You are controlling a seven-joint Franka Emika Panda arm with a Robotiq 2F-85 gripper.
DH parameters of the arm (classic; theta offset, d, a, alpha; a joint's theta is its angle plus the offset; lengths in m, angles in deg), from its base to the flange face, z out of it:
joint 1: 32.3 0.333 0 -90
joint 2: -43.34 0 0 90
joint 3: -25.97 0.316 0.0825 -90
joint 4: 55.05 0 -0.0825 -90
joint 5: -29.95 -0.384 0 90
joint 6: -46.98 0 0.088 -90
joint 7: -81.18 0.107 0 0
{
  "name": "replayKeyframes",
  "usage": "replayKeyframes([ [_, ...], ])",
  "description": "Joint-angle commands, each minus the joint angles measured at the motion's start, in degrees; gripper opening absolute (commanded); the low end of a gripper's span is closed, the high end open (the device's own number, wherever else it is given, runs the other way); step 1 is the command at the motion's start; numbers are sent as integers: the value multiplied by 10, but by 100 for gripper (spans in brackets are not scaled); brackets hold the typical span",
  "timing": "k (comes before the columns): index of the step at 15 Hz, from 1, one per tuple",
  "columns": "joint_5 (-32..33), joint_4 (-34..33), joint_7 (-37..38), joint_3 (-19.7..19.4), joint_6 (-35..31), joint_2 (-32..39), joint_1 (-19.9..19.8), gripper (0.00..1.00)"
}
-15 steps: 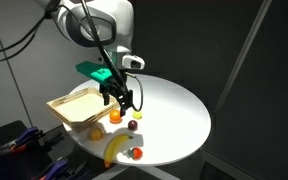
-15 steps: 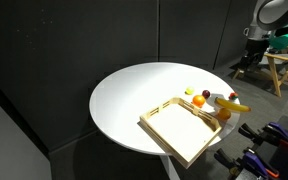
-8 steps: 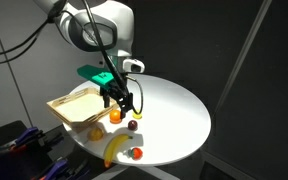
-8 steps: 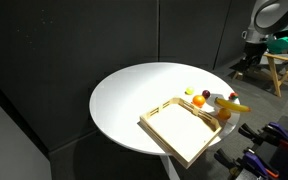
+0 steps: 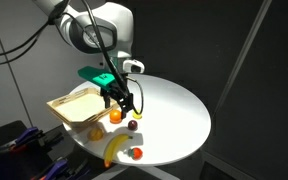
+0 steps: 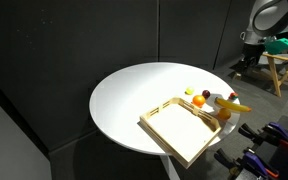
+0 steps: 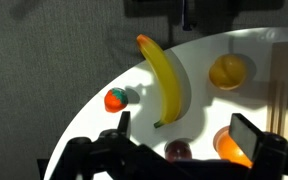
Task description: Put the banana in the crate
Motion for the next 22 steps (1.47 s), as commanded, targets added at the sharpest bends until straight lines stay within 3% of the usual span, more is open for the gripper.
replayKeyframes([
  [1, 11, 10, 1, 14, -53, 27, -7, 100],
  [8, 7, 13, -1, 24, -130, 85, -8, 100],
  [22, -13, -24, -43, 30, -127, 171, -23, 100],
])
